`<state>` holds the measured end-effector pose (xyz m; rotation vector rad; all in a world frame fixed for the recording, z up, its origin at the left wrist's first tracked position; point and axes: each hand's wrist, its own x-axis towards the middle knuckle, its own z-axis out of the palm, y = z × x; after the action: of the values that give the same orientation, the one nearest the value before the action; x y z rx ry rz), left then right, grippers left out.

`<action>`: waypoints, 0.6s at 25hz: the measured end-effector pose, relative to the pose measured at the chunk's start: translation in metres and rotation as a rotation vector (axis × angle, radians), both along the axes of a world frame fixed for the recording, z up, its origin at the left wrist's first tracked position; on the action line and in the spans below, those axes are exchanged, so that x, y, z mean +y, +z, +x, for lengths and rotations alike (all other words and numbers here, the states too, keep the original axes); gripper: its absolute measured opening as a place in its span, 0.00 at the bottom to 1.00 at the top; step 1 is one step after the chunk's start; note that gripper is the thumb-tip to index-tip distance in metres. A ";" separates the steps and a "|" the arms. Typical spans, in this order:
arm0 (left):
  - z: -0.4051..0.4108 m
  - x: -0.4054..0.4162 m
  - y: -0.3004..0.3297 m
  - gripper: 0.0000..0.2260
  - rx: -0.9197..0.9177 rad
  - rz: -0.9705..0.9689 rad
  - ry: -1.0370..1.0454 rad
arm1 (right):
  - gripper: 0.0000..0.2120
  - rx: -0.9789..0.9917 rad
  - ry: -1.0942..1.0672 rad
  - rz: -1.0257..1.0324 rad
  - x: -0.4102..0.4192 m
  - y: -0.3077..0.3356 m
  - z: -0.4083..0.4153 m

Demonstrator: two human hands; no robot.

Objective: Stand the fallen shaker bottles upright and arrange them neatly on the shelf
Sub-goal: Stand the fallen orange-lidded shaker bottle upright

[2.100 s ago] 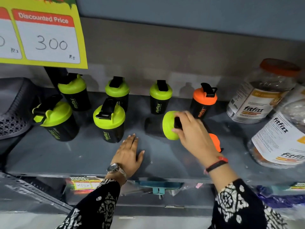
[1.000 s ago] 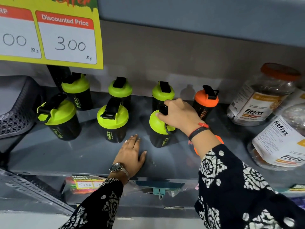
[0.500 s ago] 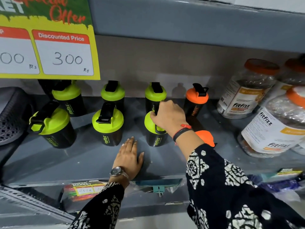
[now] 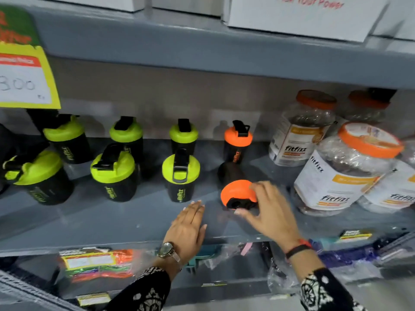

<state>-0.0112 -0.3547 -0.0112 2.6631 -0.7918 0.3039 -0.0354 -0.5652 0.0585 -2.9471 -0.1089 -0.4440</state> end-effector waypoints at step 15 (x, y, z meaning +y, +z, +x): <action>0.035 -0.037 -0.024 0.24 0.229 0.014 0.096 | 0.27 -0.192 0.114 -0.183 -0.015 -0.031 0.032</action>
<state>0.0240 -0.3915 -0.0348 2.6910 -0.5990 0.0153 -0.0036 -0.5801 0.0278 -3.0461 -0.3569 -0.7355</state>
